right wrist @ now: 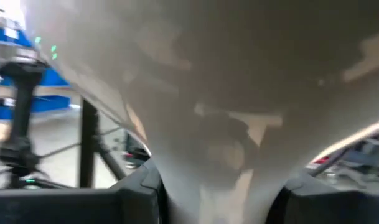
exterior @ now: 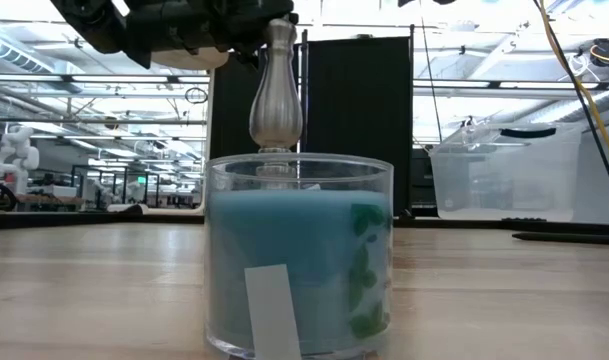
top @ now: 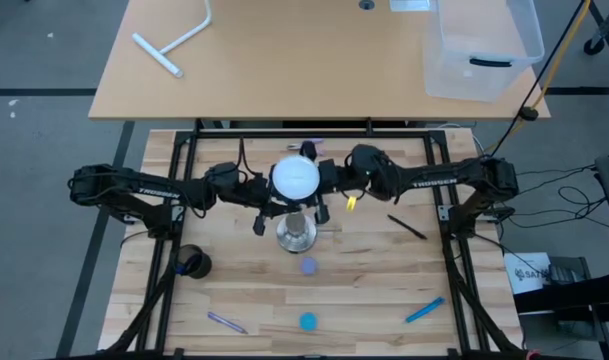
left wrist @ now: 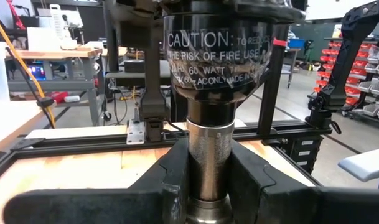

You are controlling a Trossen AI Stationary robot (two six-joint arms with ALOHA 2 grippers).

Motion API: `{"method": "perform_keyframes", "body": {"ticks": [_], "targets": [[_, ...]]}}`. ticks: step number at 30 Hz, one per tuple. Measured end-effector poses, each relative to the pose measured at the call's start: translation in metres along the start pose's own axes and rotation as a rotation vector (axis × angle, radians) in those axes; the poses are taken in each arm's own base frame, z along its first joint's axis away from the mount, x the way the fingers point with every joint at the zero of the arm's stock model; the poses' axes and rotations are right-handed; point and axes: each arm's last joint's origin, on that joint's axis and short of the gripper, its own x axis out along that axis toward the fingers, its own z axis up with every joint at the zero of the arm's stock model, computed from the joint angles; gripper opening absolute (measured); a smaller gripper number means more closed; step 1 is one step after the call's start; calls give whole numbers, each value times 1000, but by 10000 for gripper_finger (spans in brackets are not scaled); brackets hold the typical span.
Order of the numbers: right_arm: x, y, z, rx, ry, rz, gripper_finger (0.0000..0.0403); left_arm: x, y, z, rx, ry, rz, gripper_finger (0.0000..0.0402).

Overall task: Screw lightbulb
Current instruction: Remove the lightbulb from the silver lamp socket

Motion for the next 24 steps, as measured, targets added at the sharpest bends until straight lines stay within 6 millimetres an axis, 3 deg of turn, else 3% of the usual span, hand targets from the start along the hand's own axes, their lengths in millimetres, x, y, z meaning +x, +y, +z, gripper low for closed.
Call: {"method": "perform_keyframes", "body": {"ticks": [7,17,24], "targets": [[-7,-19,1,97,2,132,137,0,0,1,1,-4,1,75],[-2,-20,7,110,38,250,140,0,0,1,6,-2,-7,75],[-2,-19,7,55,31,300,201,0,-1,0,9,3,-14,75]]}}
